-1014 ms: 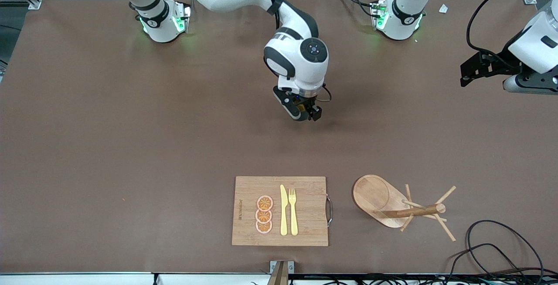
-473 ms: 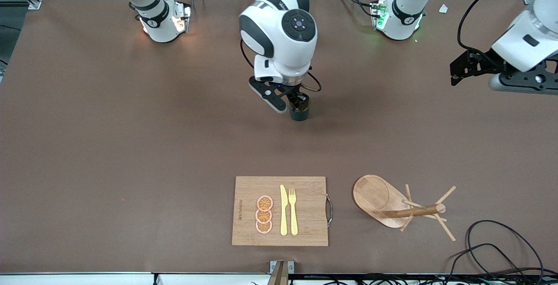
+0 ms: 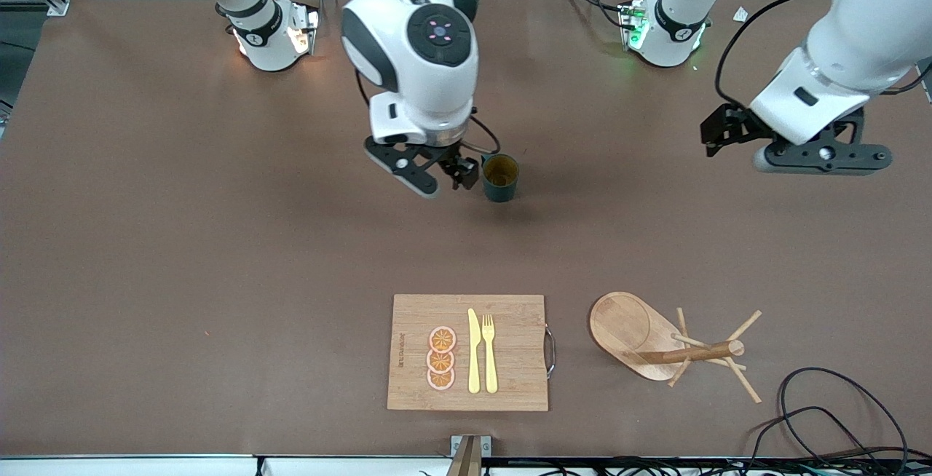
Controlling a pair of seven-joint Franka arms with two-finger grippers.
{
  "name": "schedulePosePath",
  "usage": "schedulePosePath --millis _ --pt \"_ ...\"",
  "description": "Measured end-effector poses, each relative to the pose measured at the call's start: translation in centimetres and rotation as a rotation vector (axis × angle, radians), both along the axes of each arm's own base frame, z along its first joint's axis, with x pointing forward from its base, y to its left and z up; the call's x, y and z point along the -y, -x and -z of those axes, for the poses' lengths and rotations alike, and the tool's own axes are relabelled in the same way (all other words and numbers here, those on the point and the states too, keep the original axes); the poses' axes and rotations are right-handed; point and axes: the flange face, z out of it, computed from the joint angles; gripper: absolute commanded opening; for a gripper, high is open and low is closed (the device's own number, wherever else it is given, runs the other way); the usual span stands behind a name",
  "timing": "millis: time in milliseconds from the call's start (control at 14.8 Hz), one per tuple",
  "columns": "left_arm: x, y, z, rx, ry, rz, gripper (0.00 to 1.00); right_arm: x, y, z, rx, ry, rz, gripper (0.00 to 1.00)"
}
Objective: Pass cup and hang on rack
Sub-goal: 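Withdraw the right gripper while the left gripper reaches toward the mug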
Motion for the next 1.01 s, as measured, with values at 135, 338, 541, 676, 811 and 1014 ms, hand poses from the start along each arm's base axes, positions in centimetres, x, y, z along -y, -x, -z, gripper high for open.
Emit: schedulePosePath --millis 135,338,541,676,811,1014 --pt "2.4 0.3 0.5 0.007 0.004 -0.024 1.00 3.3 -1.3 -1.2 0.003 0.016 -0.034 1.00" --pt "6.4 1.6 1.5 0.015 0.004 -0.071 1.00 8.3 -3.4 -2.2 -0.008 0.042 -0.112 1.00" --pt "10.6 3.1 2.7 0.033 0.011 -0.137 1.00 14.6 -5.7 -4.8 -0.003 0.033 -0.196 1.00" --pt "14.0 4.6 4.0 0.040 0.015 -0.183 1.00 19.6 -6.4 -6.9 0.006 0.025 -0.259 1.00" --pt "17.2 6.3 5.7 0.041 0.014 -0.220 0.99 24.7 -6.1 -8.9 0.023 0.018 -0.317 1.00" --pt "21.3 8.8 8.2 0.052 0.017 -0.289 0.99 31.6 -4.3 -11.2 0.032 0.018 -0.382 1.00"
